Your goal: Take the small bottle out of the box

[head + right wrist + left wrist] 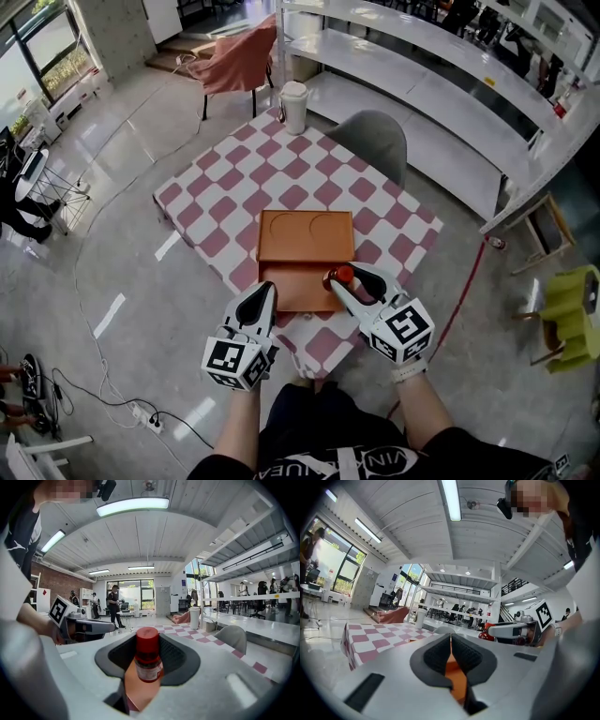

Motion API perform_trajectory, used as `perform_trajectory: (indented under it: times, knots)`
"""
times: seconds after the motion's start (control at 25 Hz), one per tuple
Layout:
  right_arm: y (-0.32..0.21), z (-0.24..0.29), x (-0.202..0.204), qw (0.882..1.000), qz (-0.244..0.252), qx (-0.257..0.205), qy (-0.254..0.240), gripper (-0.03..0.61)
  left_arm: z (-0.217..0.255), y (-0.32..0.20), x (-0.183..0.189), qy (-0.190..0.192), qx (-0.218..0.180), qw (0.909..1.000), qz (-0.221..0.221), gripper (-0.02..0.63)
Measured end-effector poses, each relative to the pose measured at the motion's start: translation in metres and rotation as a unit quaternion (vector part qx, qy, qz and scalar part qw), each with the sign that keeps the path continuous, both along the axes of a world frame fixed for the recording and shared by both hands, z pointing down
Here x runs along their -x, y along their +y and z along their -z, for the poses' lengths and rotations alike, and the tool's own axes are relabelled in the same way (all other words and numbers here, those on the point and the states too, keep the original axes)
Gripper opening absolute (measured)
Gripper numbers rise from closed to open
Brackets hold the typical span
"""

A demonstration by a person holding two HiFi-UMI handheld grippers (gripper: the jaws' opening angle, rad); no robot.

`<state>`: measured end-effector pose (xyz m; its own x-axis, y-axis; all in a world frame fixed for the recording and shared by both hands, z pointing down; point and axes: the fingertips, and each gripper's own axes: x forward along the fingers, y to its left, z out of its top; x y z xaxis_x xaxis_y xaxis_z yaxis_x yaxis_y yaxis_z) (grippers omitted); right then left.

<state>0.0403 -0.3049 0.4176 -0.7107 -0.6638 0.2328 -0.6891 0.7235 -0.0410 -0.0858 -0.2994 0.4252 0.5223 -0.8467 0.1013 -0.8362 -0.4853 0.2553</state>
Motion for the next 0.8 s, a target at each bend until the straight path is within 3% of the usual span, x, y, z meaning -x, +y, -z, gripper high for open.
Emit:
perform_trajectory:
  times: [0.8]
  knots:
    - [0.002, 0.035, -0.002, 0.999, -0.01, -0.031, -0.007, 0.146, 0.029, 0.0, 0.001, 0.003, -0.023, 0.9997, -0.008, 0.017]
